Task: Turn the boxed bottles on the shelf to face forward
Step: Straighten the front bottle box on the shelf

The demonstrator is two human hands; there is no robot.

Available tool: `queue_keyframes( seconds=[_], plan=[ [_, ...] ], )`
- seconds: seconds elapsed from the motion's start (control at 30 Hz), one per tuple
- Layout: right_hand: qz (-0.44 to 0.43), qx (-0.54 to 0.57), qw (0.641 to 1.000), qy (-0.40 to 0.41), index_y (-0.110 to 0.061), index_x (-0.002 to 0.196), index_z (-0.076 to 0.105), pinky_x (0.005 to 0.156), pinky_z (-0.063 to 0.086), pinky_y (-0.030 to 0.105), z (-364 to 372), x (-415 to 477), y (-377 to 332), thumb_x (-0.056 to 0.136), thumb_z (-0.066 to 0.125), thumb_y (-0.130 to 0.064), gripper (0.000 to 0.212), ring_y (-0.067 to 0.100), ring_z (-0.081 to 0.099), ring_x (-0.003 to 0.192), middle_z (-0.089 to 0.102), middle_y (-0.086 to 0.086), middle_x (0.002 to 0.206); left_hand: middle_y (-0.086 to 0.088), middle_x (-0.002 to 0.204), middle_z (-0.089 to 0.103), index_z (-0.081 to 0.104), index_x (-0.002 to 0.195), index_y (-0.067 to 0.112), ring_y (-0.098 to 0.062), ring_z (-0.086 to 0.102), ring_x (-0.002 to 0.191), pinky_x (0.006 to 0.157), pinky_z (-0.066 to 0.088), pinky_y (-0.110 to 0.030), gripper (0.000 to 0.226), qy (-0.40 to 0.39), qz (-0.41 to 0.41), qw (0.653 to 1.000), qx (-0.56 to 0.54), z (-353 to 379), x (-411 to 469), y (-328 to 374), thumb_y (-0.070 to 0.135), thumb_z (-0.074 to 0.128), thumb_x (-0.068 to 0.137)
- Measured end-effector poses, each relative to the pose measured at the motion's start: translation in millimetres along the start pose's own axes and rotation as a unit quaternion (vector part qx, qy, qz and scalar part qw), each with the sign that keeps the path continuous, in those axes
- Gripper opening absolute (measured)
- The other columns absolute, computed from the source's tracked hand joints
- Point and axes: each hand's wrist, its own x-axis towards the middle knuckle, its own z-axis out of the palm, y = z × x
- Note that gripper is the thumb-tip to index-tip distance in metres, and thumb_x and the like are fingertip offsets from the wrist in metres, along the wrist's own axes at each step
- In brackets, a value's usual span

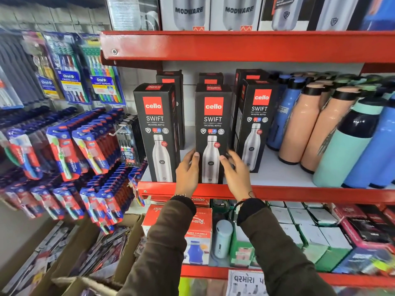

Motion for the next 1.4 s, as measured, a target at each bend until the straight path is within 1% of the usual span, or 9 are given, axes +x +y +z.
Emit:
queue_keyframes(
  seconds=[0.27, 0.4, 0.6, 0.73, 0.83, 0.97, 1.07, 1.2, 1.4],
  plan=[
    [-0.008, -0.006, 1.0, -0.001, -0.025, 0.139, 0.05, 0.114, 0.038, 0.036, 0, -2, 0, 0.096, 0.053, -0.04, 0.045, 0.015, 0.049, 0.134, 0.056, 0.001, 0.143, 0.0, 0.14, 0.059, 0.055, 0.142, 0.015, -0.003, 0.047, 0.12, 0.101, 0.031, -0.018, 0.041, 0.0, -0.002, 1.0, -0.005, 0, -4, 2, 0.03, 0.048, 0.105],
    [-0.009, -0.002, 1.0, -0.012, -0.026, 0.138, 0.05, 0.108, 0.039, 0.028, -3, -2, -1, 0.097, 0.052, -0.039, 0.043, 0.012, 0.053, 0.127, 0.058, 0.001, 0.14, 0.009, 0.125, 0.058, 0.055, 0.141, 0.016, -0.004, 0.05, 0.12, 0.1, 0.034, -0.018, 0.039, 0.014, 0.007, 1.0, -0.02, 3, -9, -1, 0.029, 0.048, 0.105],
    [-0.011, 0.043, 0.999, -0.006, -0.023, 0.139, 0.049, 0.106, 0.048, 0.041, -28, -9, 3, 0.099, 0.051, -0.034, 0.041, 0.014, 0.057, 0.122, 0.057, 0.0, 0.139, 0.008, 0.133, 0.058, 0.056, 0.132, 0.022, -0.01, 0.053, 0.13, 0.11, 0.041, -0.031, 0.03, 0.131, 0.094, 0.984, -0.074, 28, -32, -16, 0.028, 0.051, 0.103],
    [-0.034, 0.053, 0.996, 0.066, -0.015, 0.134, 0.054, 0.101, 0.048, 0.025, -58, -3, 12, 0.099, 0.054, -0.024, 0.037, 0.017, 0.059, 0.12, 0.06, 0.006, 0.136, 0.004, 0.132, 0.051, 0.053, 0.133, 0.022, -0.017, 0.045, 0.127, 0.11, 0.034, -0.036, 0.032, 0.208, 0.168, 0.964, 0.004, 56, -48, -9, 0.026, 0.051, 0.101],
    [-0.055, 0.021, 0.994, 0.098, -0.017, 0.131, 0.056, 0.1, 0.045, 0.022, -82, 10, 22, 0.098, 0.055, -0.027, 0.034, 0.018, 0.058, 0.12, 0.059, 0.007, 0.136, 0.002, 0.131, 0.052, 0.053, 0.132, 0.019, -0.018, 0.045, 0.125, 0.108, 0.032, -0.03, 0.031, 0.196, 0.22, 0.955, 0.037, 81, -57, 7, 0.022, 0.05, 0.102],
    [-0.042, 0.015, 0.995, 0.086, -0.016, 0.139, 0.049, 0.114, 0.036, 0.038, -100, 33, 26, 0.099, 0.054, -0.027, 0.041, 0.022, 0.046, 0.135, 0.049, 0.007, 0.145, 0.001, 0.134, 0.051, 0.047, 0.141, 0.016, -0.011, 0.045, 0.133, 0.114, 0.033, -0.023, 0.036, 0.093, 0.255, 0.962, 0.02, 114, -53, 18, 0.017, 0.044, 0.105],
    [-0.036, 0.015, 0.997, 0.066, -0.012, 0.145, 0.043, 0.11, 0.031, 0.026, -106, 49, 25, 0.1, 0.052, -0.024, 0.047, 0.021, 0.04, 0.14, 0.045, 0.008, 0.15, 0.005, 0.152, 0.043, 0.037, 0.152, 0.015, -0.007, 0.04, 0.144, 0.119, 0.031, -0.023, 0.046, 0.013, 0.231, 0.973, -0.016, 140, -36, 17, 0.018, 0.04, 0.107],
    [-0.004, 0.006, 0.999, 0.039, -0.011, 0.149, 0.036, 0.106, 0.025, 0.02, -105, 71, 28, 0.101, 0.049, -0.023, 0.052, 0.022, 0.036, 0.144, 0.039, 0.008, 0.155, 0.002, 0.162, 0.028, 0.024, 0.157, 0.007, -0.008, 0.024, 0.151, 0.116, 0.015, -0.004, 0.051, -0.006, 0.135, 0.991, -0.016, 162, 0, 16, 0.011, 0.035, 0.108],
    [0.018, -0.008, 1.0, 0.012, -0.008, 0.145, 0.04, 0.095, 0.025, 0.012, -105, 83, 33, 0.103, 0.045, -0.02, 0.044, 0.026, 0.041, 0.14, 0.045, 0.011, 0.15, -0.012, 0.16, 0.04, 0.034, 0.155, 0.009, -0.026, 0.035, 0.15, 0.119, 0.026, -0.028, 0.05, -0.014, -0.024, 1.0, -0.01, 173, 30, 10, 0.026, 0.034, 0.108]
  ],
)
